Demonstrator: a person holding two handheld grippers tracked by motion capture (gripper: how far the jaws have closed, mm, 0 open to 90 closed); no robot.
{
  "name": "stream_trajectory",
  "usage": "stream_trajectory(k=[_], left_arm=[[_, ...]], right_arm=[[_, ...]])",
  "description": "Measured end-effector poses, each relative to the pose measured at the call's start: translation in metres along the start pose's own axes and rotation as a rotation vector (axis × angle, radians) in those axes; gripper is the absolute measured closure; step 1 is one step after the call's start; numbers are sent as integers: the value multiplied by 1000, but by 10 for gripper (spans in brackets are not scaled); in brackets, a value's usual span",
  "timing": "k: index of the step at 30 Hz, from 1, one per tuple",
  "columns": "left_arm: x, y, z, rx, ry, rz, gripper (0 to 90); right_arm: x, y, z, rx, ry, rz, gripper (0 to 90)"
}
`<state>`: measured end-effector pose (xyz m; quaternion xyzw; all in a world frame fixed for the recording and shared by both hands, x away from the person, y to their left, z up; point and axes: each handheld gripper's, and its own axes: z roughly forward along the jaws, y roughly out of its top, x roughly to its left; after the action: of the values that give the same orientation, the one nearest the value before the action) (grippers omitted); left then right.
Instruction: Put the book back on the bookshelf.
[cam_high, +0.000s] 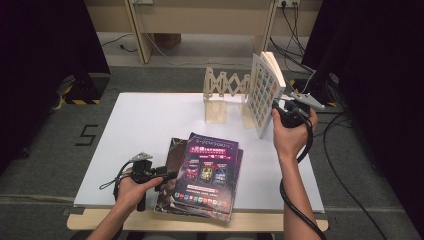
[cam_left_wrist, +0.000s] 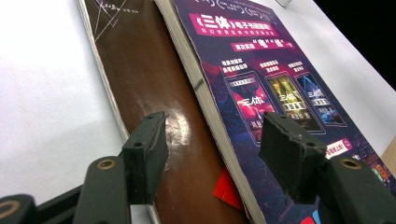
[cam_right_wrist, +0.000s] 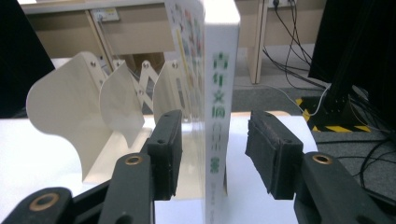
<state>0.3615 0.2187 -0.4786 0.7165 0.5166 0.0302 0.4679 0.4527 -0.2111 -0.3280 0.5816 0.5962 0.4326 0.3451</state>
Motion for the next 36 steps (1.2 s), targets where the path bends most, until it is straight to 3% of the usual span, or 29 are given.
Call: stream_trajectory(k=[16,29,31,36], left_arm=[[-2,4,10,7,-2,-11,441],[-4,13,25,16,43,-14,499],[-4,13,26,19,46,-15,505],[-4,14,31,31,40,-24,521]], right_arm=[[6,-32,-10,76,30,-4,552],[27,-77,-2,246,138,-2,563],[31,-86,1,273,153,-16,563],[41,-107,10,350,203,2,564]])
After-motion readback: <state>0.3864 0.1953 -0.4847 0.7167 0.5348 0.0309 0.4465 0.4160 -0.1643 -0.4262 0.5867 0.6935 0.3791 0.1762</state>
